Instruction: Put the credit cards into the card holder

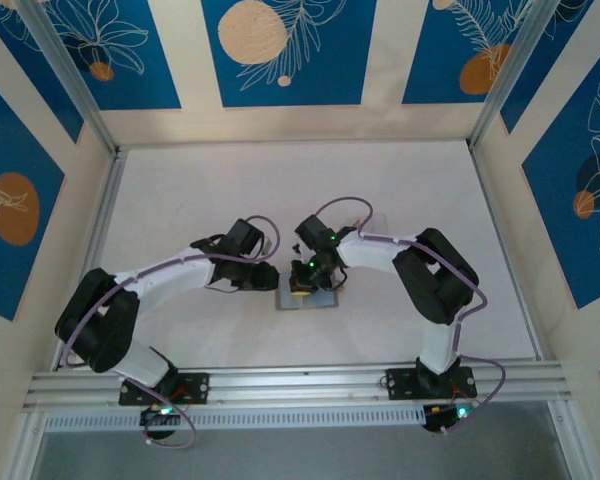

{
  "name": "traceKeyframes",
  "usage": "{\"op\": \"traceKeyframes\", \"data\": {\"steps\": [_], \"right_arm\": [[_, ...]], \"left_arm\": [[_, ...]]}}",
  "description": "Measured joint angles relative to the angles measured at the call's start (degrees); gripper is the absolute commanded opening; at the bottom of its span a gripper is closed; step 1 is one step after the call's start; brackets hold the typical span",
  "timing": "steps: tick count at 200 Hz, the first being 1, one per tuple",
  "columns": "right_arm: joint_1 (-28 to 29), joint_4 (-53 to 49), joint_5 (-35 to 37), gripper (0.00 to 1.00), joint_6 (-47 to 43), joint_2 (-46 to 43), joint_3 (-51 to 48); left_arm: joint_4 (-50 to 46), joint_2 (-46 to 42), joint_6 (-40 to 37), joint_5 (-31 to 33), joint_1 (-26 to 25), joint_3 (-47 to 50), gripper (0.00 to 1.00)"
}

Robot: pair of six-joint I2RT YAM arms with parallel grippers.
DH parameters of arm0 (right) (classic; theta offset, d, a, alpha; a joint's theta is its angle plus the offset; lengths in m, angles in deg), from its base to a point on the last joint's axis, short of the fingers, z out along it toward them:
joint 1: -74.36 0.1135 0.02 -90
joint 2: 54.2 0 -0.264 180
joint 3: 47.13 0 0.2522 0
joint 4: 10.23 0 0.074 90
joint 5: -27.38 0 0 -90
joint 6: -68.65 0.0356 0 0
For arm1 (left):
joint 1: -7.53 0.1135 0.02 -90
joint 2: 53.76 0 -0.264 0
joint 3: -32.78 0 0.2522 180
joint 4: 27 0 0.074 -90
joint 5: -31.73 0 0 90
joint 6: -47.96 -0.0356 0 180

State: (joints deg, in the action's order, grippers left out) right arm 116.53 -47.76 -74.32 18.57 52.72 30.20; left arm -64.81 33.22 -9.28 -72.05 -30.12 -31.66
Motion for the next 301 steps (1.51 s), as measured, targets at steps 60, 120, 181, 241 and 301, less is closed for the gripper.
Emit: {"op": "traceKeyframes", "data": {"steps": [60, 120, 181, 241, 301], "right_arm": [[0.8, -2.6, 4.3, 0.01, 1.2, -3.7, 0.8], [-3.1, -13.4, 11.7, 0.06, -0.1, -13.6, 4.0], [-16.7, -21.3, 22.0, 0.21, -4.5, -13.0, 7.8], [-21.1, -23.6, 28.3, 0.21, -7.2, -3.3, 16.8], [-20.3, -26.9, 36.3, 0.23, -8.6, 3.7, 22.7]], "left_arm": [[2.2, 6.0, -0.4, -1.2, -0.9, -1.1, 0.28], [2.4, 8.7, -1.9, -1.2, -2.2, -6.4, 0.17], [3.5, 14.5, -1.8, -1.4, -2.6, -7.9, 0.14], [6.3, 14.9, -1.8, -1.5, -2.7, -7.0, 0.14], [8.4, 14.8, -1.6, -2.3, -2.8, -6.3, 0.14]]}}
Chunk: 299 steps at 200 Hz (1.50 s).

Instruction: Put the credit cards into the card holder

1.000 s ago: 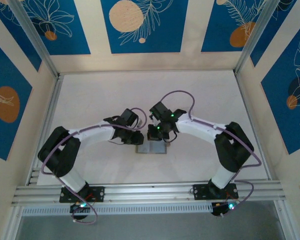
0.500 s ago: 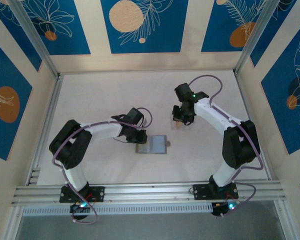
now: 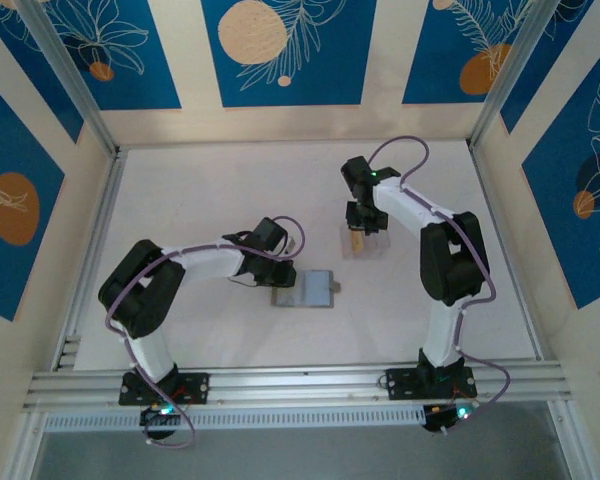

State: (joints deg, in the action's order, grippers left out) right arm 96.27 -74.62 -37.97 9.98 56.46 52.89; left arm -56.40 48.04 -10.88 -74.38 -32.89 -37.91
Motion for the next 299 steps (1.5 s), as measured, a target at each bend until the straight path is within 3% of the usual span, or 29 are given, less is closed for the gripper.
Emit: {"op": "traceKeyframes", "data": {"steps": [111, 232, 299], "right_arm": [[1.5, 0.0, 1.5, 0.25, -1.4, 1.4, 0.2], [1.6, 2.8, -5.6, 0.27, -1.4, -2.3, -1.2], [1.9, 3.3, -5.9, 0.27, -1.6, -1.5, -1.1]], "left_arm": [[1.3, -0.1, 0.7, -0.6, 0.0, 0.6, 0.14], [3.1, -0.1, 1.5, -1.4, -0.2, 1.4, 0.14], [3.2, -0.1, 1.7, -1.5, -0.2, 1.4, 0.14]]}}
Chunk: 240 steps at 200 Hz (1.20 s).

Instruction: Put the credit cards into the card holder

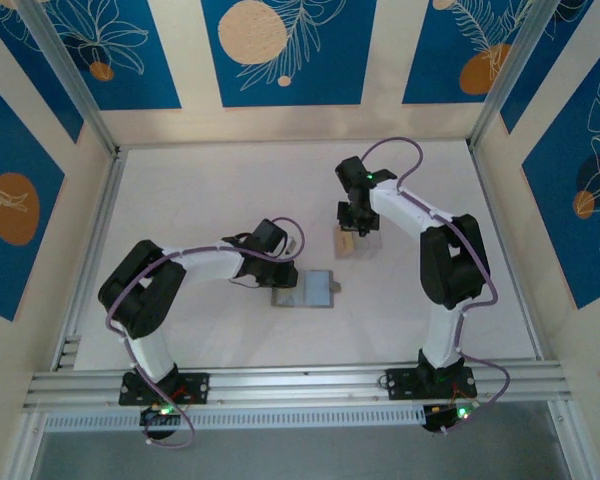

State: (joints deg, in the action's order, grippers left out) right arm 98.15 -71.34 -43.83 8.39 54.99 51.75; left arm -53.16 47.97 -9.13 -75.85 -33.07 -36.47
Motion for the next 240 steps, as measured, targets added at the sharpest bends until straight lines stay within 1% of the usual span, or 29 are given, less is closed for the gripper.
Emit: {"op": "traceKeyframes", "data": {"steps": [50, 129, 182, 240], "right_arm": [[1.4, -0.4, 1.7, 0.27, -0.7, 4.6, 0.8], [2.4, -1.0, 5.5, 0.23, -1.4, 4.6, 1.0], [2.6, -3.3, 8.7, 0.2, -2.2, 4.5, 2.0], [3.1, -6.3, 11.6, 0.19, -2.8, 4.5, 3.3]], "left_arm": [[0.0, 0.0, 0.0, 0.0, 0.0, 0.0, 0.14], [0.1, 0.0, 0.2, 0.0, 0.0, 0.1, 0.14], [0.4, 0.0, 0.2, -0.2, 0.0, 0.2, 0.13], [0.5, 0.0, 0.2, -0.4, 0.0, 0.2, 0.13]]}}
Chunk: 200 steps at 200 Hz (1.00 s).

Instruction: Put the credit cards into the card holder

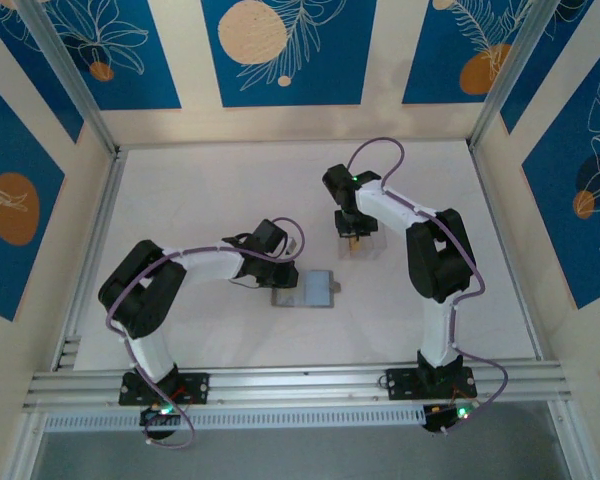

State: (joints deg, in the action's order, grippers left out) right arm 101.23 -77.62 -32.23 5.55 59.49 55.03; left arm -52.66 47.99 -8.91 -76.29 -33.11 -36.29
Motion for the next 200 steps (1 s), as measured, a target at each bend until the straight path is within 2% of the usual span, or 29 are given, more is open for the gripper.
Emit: {"op": "traceKeyframes", "data": {"steps": [89, 149, 200], "right_arm": [[0.2, -2.4, 1.4, 0.17, -0.9, -1.1, 0.9], [0.5, -3.1, 1.4, 0.09, -1.5, -1.9, 1.2], [-0.5, -2.5, -3.1, 0.0, -1.7, -6.5, 1.1]], "left_arm": [[0.3, 0.1, 0.0, -0.3, 0.0, 0.0, 0.13], [0.6, 0.3, 0.0, -0.6, 0.0, 0.0, 0.13], [0.6, 0.3, 0.0, -0.6, 0.0, 0.0, 0.13]]}}
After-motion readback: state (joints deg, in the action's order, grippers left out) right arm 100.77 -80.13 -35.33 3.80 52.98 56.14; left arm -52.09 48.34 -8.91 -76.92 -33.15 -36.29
